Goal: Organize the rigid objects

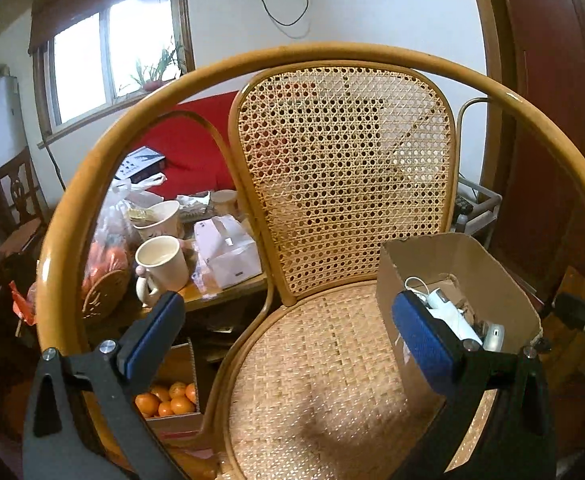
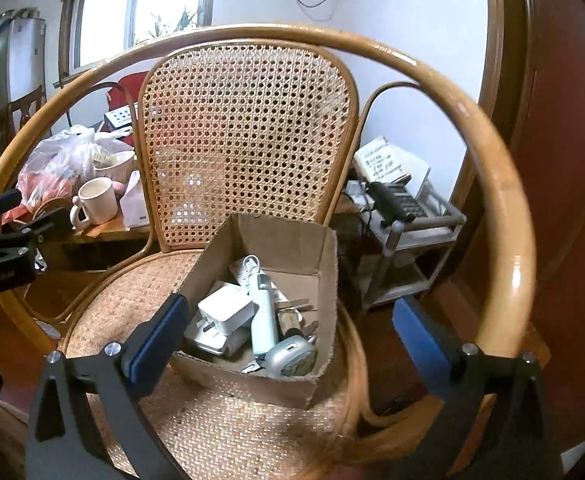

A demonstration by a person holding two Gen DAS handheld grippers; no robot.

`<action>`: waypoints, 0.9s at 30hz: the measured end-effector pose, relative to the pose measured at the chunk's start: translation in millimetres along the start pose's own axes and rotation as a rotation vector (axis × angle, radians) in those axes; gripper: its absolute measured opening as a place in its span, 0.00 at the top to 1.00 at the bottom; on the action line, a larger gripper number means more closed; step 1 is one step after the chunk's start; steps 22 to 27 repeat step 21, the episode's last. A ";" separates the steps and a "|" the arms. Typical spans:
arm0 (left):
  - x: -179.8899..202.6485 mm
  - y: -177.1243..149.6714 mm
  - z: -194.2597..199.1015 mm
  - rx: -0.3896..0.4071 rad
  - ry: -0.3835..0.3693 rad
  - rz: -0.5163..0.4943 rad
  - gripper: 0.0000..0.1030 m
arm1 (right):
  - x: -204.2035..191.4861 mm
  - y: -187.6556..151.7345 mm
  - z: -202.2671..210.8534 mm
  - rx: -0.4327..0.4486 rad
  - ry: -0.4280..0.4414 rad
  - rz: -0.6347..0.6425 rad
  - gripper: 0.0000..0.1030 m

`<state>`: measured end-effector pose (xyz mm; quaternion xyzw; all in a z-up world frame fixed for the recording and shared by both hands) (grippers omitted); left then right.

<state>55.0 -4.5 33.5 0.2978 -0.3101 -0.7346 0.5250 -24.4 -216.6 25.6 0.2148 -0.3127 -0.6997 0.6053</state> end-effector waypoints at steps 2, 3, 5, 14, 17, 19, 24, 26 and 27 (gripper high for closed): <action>-0.2 -4.9 3.9 -0.004 -0.004 -0.010 0.00 | 3.1 -3.8 1.9 0.003 0.000 -0.014 0.00; 0.7 -7.3 5.2 -0.008 -0.007 -0.011 0.00 | 4.9 -5.8 3.6 0.003 0.003 -0.022 0.00; -0.3 -13.6 6.4 -0.016 0.000 0.003 0.00 | 6.6 -11.7 6.6 0.002 0.016 -0.041 0.00; 1.3 -27.2 10.5 -0.018 0.009 -0.005 0.00 | 7.9 -18.9 8.8 0.002 0.013 -0.040 0.00; -0.1 -27.3 8.9 -0.026 0.009 -0.001 0.00 | 7.2 -19.2 9.3 0.003 0.011 -0.034 0.00; -1.9 -26.8 8.5 -0.028 0.006 0.009 0.00 | 7.5 -19.4 9.6 0.003 0.011 -0.034 0.00; -2.4 -26.6 9.2 -0.027 0.005 0.010 0.00 | 7.6 -19.6 9.6 0.002 0.010 -0.034 0.00; -2.4 -26.6 9.2 -0.027 0.005 0.010 0.00 | 7.6 -19.6 9.6 0.002 0.010 -0.034 0.00; -2.4 -26.6 9.2 -0.027 0.005 0.010 0.00 | 7.6 -19.6 9.6 0.002 0.010 -0.034 0.00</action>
Point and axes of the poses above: each gripper's, at about its wrist camera, not at the fingertips, and z roughly against the way its jaws point, x to its right, y to its top, the point moved 2 cm from there along -z, roughly the way its jaws point, and after that the axes turned 10 degrees about -x, right-handed, at the moved point
